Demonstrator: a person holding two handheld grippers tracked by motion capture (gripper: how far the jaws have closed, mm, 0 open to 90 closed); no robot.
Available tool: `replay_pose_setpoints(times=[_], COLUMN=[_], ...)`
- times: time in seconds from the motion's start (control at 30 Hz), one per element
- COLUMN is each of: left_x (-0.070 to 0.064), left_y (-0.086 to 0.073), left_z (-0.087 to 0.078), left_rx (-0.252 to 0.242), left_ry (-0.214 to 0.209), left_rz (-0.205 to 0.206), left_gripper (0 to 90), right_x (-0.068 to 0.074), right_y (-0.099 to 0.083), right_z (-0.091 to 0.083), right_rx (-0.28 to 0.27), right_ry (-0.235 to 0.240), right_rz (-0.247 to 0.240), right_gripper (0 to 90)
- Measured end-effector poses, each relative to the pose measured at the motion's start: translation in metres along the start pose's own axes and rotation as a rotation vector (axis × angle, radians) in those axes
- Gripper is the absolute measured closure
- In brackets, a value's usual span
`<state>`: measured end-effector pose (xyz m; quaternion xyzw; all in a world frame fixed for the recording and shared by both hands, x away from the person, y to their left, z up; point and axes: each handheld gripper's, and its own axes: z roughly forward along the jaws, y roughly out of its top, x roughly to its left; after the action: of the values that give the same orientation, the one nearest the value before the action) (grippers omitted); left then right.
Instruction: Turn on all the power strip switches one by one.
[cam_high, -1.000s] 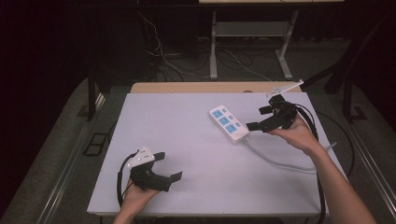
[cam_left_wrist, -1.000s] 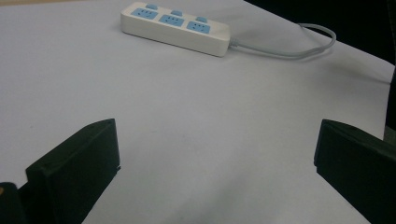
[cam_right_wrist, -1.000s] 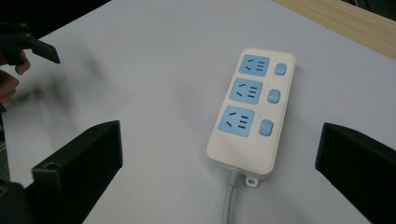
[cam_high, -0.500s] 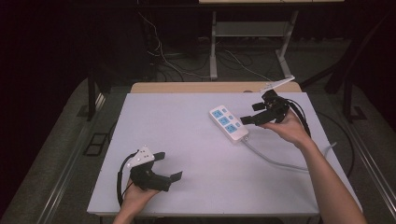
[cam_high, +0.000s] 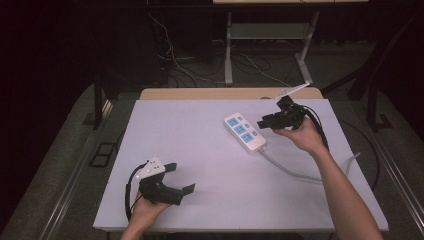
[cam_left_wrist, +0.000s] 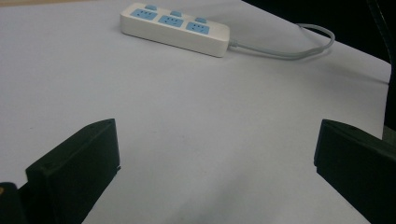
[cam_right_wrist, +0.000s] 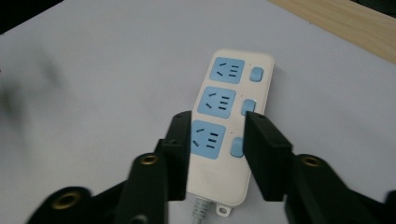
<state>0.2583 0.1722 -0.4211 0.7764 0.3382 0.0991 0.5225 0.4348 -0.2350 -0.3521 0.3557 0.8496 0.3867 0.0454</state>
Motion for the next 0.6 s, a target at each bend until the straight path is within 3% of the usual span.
replay_pose_setpoints(times=[0.03,0.1,0.13,0.6], left_x=[0.0,0.0,0.001,0.002], left_y=[0.0,0.0,0.0,0.0], left_z=[0.0,-0.001,-0.001,-0.002], left_rx=[0.0,0.0,0.0,-0.004], left_ry=[0.0,0.001,0.0,0.0], left_rz=[0.0,-0.001,-0.001,0.001], left_gripper=[0.0,0.0,0.0,0.0], right_x=[-0.002,-0.003,-0.005,-0.016], right_y=[0.0,0.0,0.0,-0.005], right_z=[0.002,0.004,0.005,0.032], right_rx=[-0.003,-0.006,-0.004,0.041], right_ry=[0.001,0.001,0.014,0.015], right_rz=[0.002,0.002,0.013,0.036], right_gripper=[76.6,80.6,89.5,90.0])
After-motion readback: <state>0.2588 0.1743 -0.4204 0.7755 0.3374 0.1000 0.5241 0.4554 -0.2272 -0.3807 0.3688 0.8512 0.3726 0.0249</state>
